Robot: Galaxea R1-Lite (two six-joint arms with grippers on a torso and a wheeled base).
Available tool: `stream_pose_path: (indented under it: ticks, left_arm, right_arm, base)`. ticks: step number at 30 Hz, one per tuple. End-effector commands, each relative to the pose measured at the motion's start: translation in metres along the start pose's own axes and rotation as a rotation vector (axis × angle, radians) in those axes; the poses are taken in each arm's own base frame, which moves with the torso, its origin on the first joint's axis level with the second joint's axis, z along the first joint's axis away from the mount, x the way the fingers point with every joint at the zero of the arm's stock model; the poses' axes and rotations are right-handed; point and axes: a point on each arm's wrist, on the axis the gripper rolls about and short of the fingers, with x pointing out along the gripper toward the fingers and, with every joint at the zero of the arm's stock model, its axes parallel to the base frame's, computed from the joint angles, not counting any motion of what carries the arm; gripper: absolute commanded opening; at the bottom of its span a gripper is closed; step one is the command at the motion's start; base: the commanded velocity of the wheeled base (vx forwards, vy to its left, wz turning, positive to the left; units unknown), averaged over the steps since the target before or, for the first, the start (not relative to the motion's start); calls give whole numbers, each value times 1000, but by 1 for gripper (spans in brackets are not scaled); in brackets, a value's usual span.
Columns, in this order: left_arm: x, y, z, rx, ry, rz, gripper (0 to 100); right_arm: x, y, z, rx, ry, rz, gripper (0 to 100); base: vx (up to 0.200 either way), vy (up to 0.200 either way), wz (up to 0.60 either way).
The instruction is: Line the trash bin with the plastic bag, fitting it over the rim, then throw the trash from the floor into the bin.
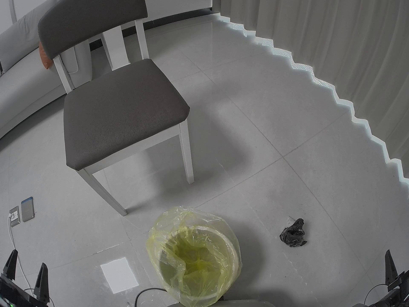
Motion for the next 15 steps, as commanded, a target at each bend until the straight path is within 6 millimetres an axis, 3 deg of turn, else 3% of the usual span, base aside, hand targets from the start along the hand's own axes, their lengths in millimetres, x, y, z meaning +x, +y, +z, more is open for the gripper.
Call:
stream_pose_path:
  ticks: [1, 15]
  left_arm:
    - [0, 0, -5, 0, 6, 0, 100]
    - [0, 0, -5, 0, 6, 0, 100]
  right_arm:
    - [0, 3, -2, -28, -12, 103, 100]
    - [-2, 4, -1, 61, 5, 161, 100]
  base:
    - [0, 0, 0]
    - [0, 0, 0]
